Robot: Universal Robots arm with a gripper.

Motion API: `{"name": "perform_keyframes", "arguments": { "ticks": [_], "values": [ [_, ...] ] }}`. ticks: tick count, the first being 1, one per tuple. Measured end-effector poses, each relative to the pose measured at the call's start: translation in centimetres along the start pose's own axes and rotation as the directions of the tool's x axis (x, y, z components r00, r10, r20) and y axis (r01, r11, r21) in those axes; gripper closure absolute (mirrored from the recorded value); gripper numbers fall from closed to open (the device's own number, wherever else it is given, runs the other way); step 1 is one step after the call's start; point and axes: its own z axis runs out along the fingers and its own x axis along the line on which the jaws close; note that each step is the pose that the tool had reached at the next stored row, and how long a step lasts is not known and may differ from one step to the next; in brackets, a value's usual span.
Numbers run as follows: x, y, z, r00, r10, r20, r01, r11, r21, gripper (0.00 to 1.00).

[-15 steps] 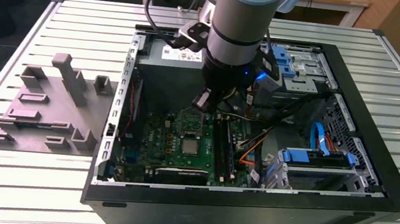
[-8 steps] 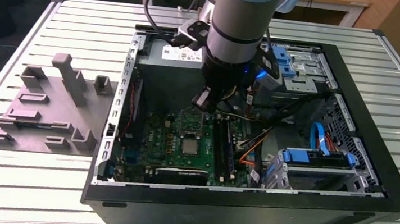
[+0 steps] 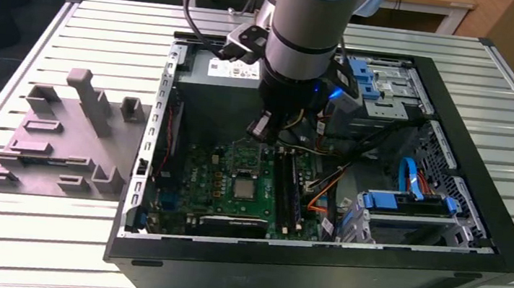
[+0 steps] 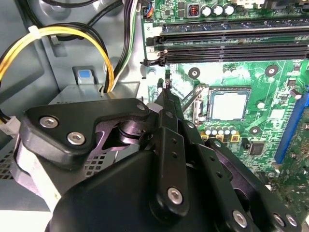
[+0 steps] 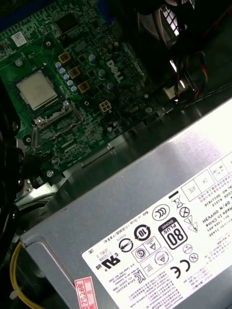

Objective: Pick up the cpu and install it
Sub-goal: 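Close the cpu cover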

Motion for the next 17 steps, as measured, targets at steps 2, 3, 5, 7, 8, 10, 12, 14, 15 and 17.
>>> {"name": "perform_keyframes", "arguments": {
  "ticks": [2, 3, 5, 7, 8, 10, 12, 14, 15, 17],
  "values": [
    [-0.02, 0.03, -0.03, 1.0, -0.009, -0.0012, 0.009, 1.0, -0.0002, 0.89],
    [-0.02, 0.05, -0.03, 1.0, -0.009, -0.0013, 0.009, 1.0, -0.0003, 0.89],
    [-0.04, 0.09, -0.05, 1.0, -0.01, -0.0013, 0.01, 1.0, -0.0003, 0.89],
    [-0.05, 0.13, -0.07, 0.9999, -0.01, -0.0012, 0.01, 0.9999, -0.0004, 0.89],
    [-0.06, 0.15, -0.09, 0.9999, -0.01, -0.0013, 0.01, 0.9999, -0.0003, 0.89],
    [-0.08, 0.18, -0.14, 0.9999, -0.01, -0.0012, 0.01, 0.9999, -0.0004, 0.89],
    [-0.08, 0.19, -0.18, 0.9999, -0.01, -0.0009, 0.01, 0.9999, -0.0005, 0.89],
    [-0.08, 0.2, -0.2, 0.9999, -0.011, -0.0011, 0.011, 0.9999, -0.0005, 0.89],
    [-0.07, 0.21, -0.22, 0.9999, -0.013, -0.0015, 0.013, 0.9999, -0.0005, 0.89],
    [-0.08, 0.24, -0.26, 0.9998, -0.017, -0.0023, 0.017, 0.9999, -0.0005, 0.89]
  ]
}}
